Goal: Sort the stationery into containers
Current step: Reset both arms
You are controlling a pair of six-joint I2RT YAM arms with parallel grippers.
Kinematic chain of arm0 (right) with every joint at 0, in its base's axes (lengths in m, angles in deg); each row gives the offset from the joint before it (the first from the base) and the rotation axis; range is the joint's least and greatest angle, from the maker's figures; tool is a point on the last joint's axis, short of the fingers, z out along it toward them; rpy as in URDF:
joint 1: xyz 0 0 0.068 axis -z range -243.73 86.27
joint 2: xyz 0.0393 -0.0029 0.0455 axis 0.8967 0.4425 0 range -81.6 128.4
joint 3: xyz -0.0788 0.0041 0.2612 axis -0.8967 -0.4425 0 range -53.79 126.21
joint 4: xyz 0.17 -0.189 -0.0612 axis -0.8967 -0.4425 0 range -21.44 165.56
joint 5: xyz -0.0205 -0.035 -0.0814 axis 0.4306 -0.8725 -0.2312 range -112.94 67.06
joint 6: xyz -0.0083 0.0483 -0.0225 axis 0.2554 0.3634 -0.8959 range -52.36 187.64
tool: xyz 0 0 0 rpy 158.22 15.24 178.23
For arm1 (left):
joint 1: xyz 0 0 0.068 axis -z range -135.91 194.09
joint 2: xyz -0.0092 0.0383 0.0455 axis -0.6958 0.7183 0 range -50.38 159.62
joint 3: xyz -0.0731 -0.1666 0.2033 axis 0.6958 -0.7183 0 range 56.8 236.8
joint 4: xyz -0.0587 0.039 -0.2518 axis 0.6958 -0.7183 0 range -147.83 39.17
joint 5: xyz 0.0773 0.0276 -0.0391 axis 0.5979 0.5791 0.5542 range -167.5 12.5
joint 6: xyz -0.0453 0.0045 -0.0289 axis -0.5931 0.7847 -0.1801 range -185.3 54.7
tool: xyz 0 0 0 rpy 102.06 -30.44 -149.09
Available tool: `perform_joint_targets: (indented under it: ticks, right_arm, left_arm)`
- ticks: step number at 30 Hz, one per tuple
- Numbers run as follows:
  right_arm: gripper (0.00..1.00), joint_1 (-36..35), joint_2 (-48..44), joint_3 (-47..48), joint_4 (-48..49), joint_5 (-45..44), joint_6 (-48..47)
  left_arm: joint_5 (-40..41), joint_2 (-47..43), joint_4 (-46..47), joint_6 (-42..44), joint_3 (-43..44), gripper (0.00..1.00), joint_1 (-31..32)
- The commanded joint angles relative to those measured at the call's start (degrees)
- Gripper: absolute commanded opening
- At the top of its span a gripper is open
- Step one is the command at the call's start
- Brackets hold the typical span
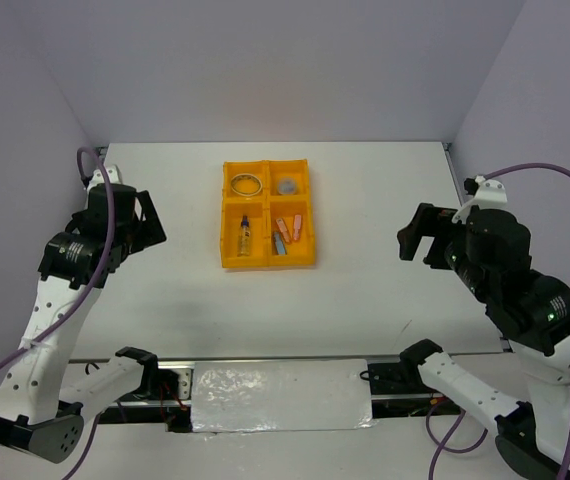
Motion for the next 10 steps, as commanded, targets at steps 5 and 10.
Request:
perform_joint_targets:
  ticks: [5, 10]
  right_arm:
    - [1.0, 0.1, 0.0, -1.1, 4.5, 0.0, 0.5]
    - [1.0, 0.1, 0.4, -0.7, 4.6, 0.4, 0.3]
  left_arm:
    - [-0.2, 0.0, 2.3, 1.5, -0.2, 0.99, -0.2]
    - [-0.7, -0.1, 2.6, 1.3, -0.7, 0.99, -0.2]
